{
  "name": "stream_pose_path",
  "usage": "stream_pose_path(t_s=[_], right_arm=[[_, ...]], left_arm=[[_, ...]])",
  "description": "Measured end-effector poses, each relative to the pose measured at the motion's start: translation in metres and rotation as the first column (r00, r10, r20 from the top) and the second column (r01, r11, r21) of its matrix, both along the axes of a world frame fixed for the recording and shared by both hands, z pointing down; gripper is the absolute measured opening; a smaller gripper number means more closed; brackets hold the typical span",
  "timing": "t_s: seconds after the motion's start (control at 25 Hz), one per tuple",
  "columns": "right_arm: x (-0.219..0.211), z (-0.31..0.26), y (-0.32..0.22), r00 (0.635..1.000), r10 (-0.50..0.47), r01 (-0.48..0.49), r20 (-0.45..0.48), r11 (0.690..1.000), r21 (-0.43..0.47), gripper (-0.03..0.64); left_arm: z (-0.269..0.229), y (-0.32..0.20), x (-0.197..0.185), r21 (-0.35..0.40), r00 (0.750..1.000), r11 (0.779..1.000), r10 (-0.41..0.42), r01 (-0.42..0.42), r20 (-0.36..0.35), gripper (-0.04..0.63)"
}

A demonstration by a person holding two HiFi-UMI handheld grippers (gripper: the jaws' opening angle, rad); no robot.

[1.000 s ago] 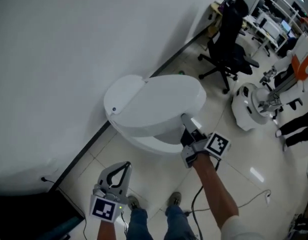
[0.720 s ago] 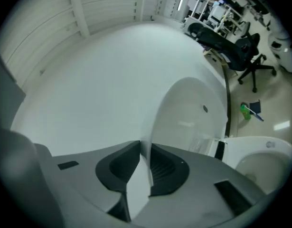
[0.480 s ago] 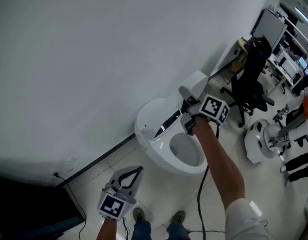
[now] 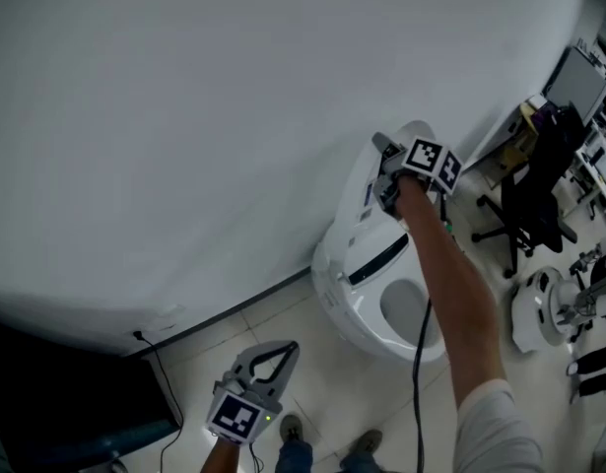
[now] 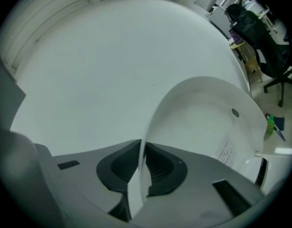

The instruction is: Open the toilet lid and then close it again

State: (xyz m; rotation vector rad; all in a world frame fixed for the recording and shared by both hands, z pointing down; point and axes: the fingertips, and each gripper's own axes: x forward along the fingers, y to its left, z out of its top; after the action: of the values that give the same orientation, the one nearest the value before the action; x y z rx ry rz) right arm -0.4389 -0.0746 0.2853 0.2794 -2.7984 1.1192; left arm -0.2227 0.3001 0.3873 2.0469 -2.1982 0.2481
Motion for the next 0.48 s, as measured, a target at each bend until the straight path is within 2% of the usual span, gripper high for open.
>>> stream_pose_path(t_s=[0.32,0.44,0.48], right_arm=[[-0.010,0.000,0.000,1.000,-0.003,0.003,0.001,0.999,0.032,0.040],[-0.004,-0.005,0.002,0.999,-0.005,0.002,0.052,0.998,0.071,0.051],[0.001,-0.008,0.002,0.997,0.003,-0.011,0.083,0.996,0.091,0.073]], left_arm=[[0.005,0.014,-0.011,-0.001,0.999,0.999,-0.032,0.032,-0.017,0.000],[0.000,0.010,-0.014,0.003,1.000,1.000,-0.028,0.028,-0.011,0.000],[-0.003,0.008,-0.014,0.005,1.000,1.000,-0.026,0.026,-0.009,0.000]])
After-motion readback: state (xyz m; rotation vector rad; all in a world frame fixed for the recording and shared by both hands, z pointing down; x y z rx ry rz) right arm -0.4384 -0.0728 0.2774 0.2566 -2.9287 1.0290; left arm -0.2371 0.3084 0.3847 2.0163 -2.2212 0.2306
